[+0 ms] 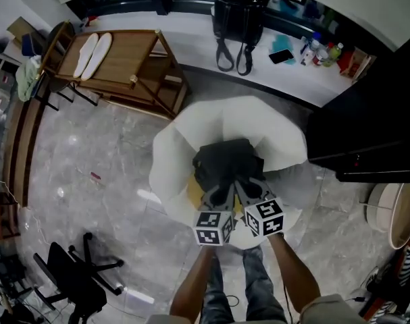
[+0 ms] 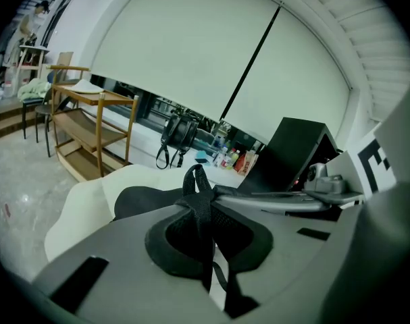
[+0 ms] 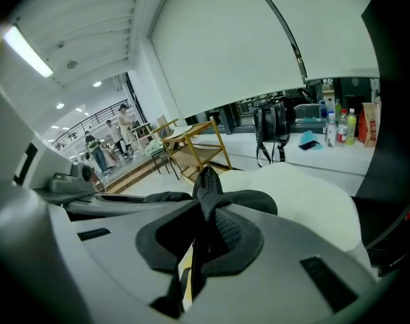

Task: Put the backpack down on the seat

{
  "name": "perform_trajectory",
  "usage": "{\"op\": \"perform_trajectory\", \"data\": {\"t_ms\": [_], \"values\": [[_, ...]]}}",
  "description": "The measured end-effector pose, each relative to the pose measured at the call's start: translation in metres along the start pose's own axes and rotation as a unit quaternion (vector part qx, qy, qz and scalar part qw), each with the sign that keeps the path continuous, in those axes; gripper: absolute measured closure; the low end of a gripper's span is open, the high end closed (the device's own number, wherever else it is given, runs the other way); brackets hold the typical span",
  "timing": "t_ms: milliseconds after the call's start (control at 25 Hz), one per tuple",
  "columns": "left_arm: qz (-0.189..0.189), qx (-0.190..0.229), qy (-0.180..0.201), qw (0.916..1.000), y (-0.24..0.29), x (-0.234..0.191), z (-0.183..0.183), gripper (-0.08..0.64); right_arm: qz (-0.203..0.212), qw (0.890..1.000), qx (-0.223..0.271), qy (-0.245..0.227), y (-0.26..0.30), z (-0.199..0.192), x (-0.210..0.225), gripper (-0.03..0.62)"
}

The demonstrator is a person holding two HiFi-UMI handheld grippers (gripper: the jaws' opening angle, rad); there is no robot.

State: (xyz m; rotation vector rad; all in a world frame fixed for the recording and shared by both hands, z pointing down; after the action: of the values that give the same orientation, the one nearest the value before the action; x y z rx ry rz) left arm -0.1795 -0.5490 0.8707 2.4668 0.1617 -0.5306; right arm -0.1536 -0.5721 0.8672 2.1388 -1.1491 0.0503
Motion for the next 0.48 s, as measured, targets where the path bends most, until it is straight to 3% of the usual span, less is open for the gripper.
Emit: {"op": "perform_trajectory", "data": {"t_ms": [160,480], "values": [[0.002,-0.001,-0.001,1.0,0.014,-0.02,-0.018,0.517,0.006,1.0,-0.015,0.002,0.022,-0.019,0.004,0.557],[-0.005,0.011,0.027,0.9996,0.025,-0.034,-0.024,0.516,0.011,1.0,0.008,-0.005,0.036,-0.025,0.007,0.557]]}}
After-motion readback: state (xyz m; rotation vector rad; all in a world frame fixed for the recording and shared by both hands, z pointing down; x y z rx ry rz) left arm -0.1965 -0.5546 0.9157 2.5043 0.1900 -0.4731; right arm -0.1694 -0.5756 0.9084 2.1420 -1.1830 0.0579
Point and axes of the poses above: the fingertips, and each gripper's own axes: y forward along the fingers, x to its right, z out of its top, the point moved 1 cm from there along -y, backward along the fingers, and after that the axes turned 2 degrees about y, right-handed, at the moved point
